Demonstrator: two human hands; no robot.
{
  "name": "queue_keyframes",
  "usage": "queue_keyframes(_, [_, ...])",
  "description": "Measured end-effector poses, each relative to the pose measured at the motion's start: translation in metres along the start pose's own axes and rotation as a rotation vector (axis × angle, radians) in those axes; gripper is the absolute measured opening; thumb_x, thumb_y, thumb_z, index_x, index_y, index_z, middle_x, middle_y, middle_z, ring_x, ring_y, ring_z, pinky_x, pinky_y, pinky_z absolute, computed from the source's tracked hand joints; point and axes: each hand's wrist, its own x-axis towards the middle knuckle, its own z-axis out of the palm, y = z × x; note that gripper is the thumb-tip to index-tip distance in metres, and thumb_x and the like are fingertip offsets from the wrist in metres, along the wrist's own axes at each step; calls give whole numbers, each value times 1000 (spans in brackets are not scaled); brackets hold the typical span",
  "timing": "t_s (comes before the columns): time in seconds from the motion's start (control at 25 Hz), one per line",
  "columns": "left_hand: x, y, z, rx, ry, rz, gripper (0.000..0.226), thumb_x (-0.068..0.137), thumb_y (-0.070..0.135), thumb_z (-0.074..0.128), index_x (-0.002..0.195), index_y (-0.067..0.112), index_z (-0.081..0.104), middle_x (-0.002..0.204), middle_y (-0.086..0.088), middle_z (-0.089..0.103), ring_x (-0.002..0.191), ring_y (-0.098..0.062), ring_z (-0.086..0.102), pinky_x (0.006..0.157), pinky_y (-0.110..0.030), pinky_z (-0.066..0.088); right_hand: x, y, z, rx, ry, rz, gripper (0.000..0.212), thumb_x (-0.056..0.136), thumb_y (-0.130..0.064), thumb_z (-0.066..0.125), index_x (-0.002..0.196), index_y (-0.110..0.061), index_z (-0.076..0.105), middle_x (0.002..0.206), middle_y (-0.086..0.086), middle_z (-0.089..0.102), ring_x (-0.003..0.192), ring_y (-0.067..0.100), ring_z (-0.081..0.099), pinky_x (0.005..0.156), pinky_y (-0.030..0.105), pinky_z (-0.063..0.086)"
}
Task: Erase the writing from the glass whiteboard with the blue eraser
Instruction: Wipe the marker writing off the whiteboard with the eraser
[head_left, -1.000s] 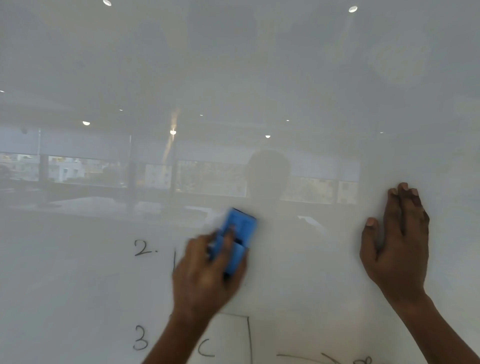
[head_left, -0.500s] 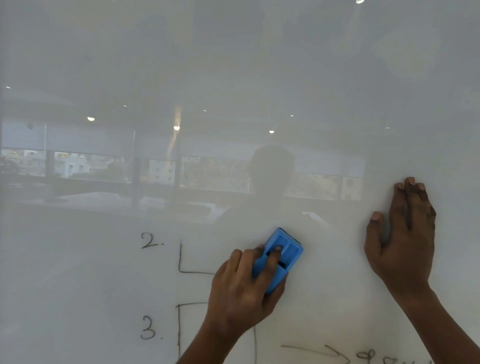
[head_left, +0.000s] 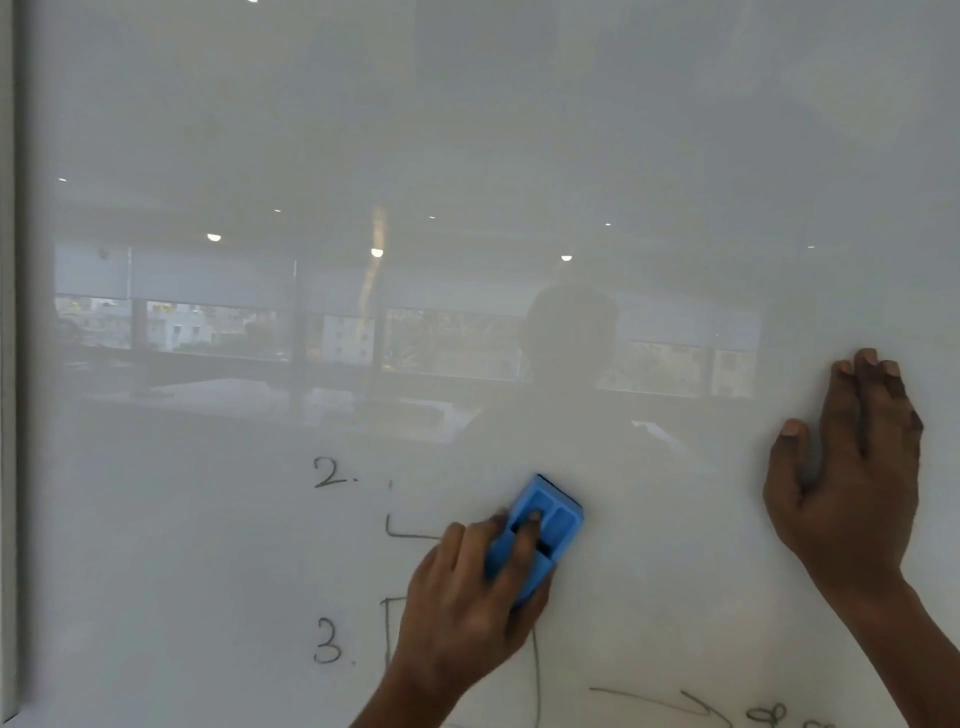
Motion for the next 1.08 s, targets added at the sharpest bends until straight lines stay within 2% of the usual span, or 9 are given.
queue_keyframes(0.12, [-1, -40, -9, 15, 6, -17, 52, 95, 45, 73, 139, 19, 62, 113, -14, 68, 76, -27, 69, 51, -34, 59, 0, 2, -1, 3, -2, -26, 58, 105, -22, 44, 153, 10, 41, 162, 30, 38, 155, 43, 32, 128, 53, 26])
queue_keyframes(0.32, [19, -107, -32, 177, 174, -661, 57, 92, 49, 65, 136, 12, 66, 114, -22, 60, 70, -37, 64, 50, -45, 56, 2, 1, 1, -2, -4, -9, 57, 105, -21, 44, 152, 11, 41, 161, 32, 37, 155, 44, 32, 129, 51, 24])
queue_keyframes(0.4, [14, -81, -23, 141, 174, -533, 53, 94, 47, 65, 137, 16, 63, 111, -21, 62, 71, -36, 68, 49, -40, 55, 0, -1, 2, -9, 4, -2, 57, 106, -21, 42, 153, 12, 40, 162, 32, 36, 155, 45, 32, 128, 56, 26])
queue_keyframes(0.52, [-2, -39, -11, 35, 47, -57, 48, 101, 47, 64, 138, 17, 60, 115, -12, 61, 76, -26, 71, 52, -31, 59, 1, 3, 1, -10, -37, -2, 59, 107, -25, 40, 156, 9, 37, 167, 27, 30, 158, 40, 25, 128, 59, 26])
queue_keyframes(0.6, [0, -63, -18, 39, 30, -32, 46, 102, 48, 64, 136, 18, 62, 117, -11, 61, 77, -26, 71, 53, -30, 58, 0, 6, 0, 2, -60, -6, 61, 107, -27, 39, 158, 7, 34, 170, 22, 25, 161, 36, 21, 129, 59, 24])
queue_keyframes(0.76, [-2, -155, -52, 259, 153, -657, 60, 95, 53, 62, 135, 8, 69, 119, -22, 60, 73, -40, 67, 53, -49, 59, 1, 4, 1, 5, -53, -7, 60, 107, -26, 39, 157, 8, 34, 169, 23, 26, 161, 32, 18, 130, 54, 21])
queue_keyframes(0.84, [-4, -168, -57, 268, 144, -782, 65, 95, 55, 60, 133, 3, 69, 120, -24, 57, 73, -42, 63, 57, -55, 59, -1, 2, 3, -7, -43, 14, 59, 108, -25, 38, 157, 8, 34, 168, 26, 28, 160, 37, 21, 128, 60, 25])
queue_keyframes(0.92, [-1, -140, -48, 212, 139, -658, 61, 93, 51, 62, 132, 4, 71, 117, -21, 59, 68, -38, 64, 53, -45, 56, -4, 3, 6, -11, -58, 29, 61, 108, -27, 38, 159, 5, 31, 170, 23, 23, 160, 38, 21, 126, 63, 26])
queue_keyframes(1.08, [-8, -57, -20, 23, -2, 3, 55, 92, 43, 76, 137, 16, 60, 117, -11, 61, 79, -25, 70, 54, -31, 59, -6, 7, 7, 22, -77, 48, 63, 108, -32, 37, 164, -3, 27, 174, 13, 16, 163, 32, 16, 126, 64, 25])
